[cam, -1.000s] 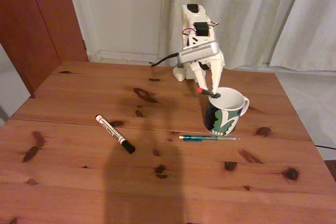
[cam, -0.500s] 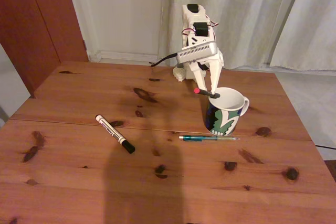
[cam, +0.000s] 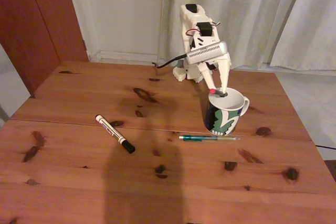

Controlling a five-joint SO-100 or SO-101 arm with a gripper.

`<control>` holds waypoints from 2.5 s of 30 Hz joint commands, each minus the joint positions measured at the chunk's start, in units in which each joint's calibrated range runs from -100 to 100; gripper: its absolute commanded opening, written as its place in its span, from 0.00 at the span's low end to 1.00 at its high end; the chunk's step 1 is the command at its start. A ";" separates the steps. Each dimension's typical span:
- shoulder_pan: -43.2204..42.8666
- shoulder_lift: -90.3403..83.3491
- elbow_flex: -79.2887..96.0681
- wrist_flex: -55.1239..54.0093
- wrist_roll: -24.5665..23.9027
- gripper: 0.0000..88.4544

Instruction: Clean up the desk and place the pens and markers into the cup

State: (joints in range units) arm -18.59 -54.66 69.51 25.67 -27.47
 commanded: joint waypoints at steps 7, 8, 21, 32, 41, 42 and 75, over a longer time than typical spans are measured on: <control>-1.23 -1.81 -1.97 -1.54 -0.19 0.01; -1.23 -1.73 -1.97 -1.54 -0.24 0.01; -0.75 -1.73 -1.88 -0.77 -1.18 0.10; -0.51 -1.81 -2.15 -0.86 -1.13 0.11; 5.44 -0.90 -11.35 -1.11 0.60 0.10; 6.33 -0.74 -12.52 -0.86 1.12 0.09; 16.62 40.64 -50.03 47.92 27.73 0.01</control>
State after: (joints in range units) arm -1.14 -14.75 26.03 70.05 -0.37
